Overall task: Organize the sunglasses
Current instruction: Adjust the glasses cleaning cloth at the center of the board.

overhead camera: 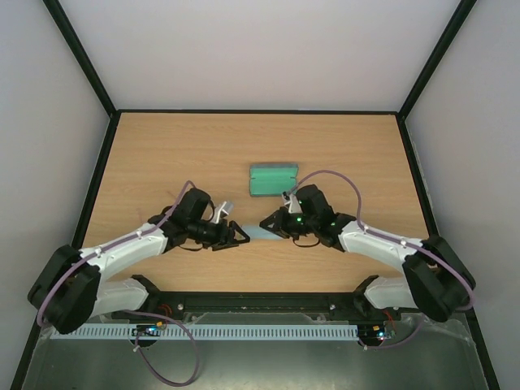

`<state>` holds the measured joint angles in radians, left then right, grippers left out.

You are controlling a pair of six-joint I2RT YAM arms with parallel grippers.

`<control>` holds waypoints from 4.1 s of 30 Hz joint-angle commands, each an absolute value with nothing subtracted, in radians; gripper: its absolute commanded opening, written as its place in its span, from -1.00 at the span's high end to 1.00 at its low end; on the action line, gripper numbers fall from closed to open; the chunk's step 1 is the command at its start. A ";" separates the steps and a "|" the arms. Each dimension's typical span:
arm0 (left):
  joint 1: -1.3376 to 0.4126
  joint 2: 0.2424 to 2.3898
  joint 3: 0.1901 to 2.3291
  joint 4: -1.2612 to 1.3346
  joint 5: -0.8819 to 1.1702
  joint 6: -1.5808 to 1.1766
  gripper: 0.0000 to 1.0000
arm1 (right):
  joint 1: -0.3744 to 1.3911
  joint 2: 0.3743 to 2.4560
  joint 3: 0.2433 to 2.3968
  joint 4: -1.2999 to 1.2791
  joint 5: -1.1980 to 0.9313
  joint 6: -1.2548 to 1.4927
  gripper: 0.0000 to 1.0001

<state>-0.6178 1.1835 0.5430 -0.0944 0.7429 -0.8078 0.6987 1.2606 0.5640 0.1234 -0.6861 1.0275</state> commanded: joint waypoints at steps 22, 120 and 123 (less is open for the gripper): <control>-0.624 1.551 0.637 0.141 0.644 -0.808 0.79 | 0.696 1.531 0.573 0.249 -0.693 0.952 0.93; -0.661 1.508 0.776 -0.067 0.438 -0.744 0.60 | 0.629 1.359 0.654 -0.105 -0.531 0.778 0.78; -0.671 1.571 0.833 -0.061 0.446 -0.736 0.70 | 0.629 1.443 0.697 -0.073 -0.567 0.767 0.79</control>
